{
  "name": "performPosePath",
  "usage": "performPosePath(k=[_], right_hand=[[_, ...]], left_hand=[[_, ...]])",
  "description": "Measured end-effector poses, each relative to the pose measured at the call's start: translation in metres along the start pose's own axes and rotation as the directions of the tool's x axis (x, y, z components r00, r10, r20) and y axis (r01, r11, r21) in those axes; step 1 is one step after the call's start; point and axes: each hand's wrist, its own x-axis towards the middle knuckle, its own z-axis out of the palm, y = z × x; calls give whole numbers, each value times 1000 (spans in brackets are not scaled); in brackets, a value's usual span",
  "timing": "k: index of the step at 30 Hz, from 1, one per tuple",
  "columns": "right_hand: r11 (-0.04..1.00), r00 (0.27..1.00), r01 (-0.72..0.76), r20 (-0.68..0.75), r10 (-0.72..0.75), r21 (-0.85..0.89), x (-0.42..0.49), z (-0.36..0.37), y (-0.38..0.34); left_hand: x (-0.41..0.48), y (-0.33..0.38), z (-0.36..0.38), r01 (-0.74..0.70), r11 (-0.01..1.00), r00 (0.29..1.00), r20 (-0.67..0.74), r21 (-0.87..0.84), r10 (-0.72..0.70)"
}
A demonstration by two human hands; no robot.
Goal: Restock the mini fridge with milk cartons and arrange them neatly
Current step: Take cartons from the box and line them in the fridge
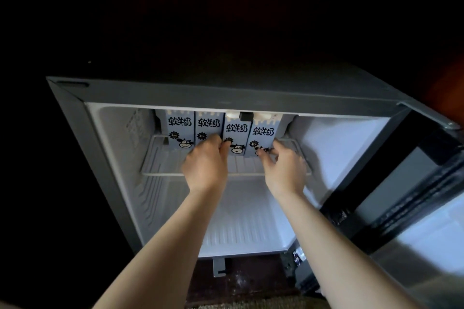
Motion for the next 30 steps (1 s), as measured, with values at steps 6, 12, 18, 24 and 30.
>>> performPosePath(k=[6, 12, 18, 24, 30], right_hand=[[1000, 997, 24, -70, -25, -13, 6, 5, -1], [998, 998, -5, -62, 1, -57, 10, 6, -4], [998, 1000, -22, -10, 22, -55, 9, 2, -1], [999, 1000, 21, -14, -22, -42, -9, -29, -21], [997, 988, 74, 139, -69, -32, -42, -52, -43]], left_hand=[[7, -6, 7, -46, 994, 999, 4, 99, 46], [10, -6, 13, -38, 994, 999, 4, 99, 38], [7, -3, 3, -39, 999, 998, 44, 39, 37], [2, -6, -27, -153, 987, 980, 135, 42, 147], [-27, -11, -71, -294, 949, 912, 330, 115, 243]])
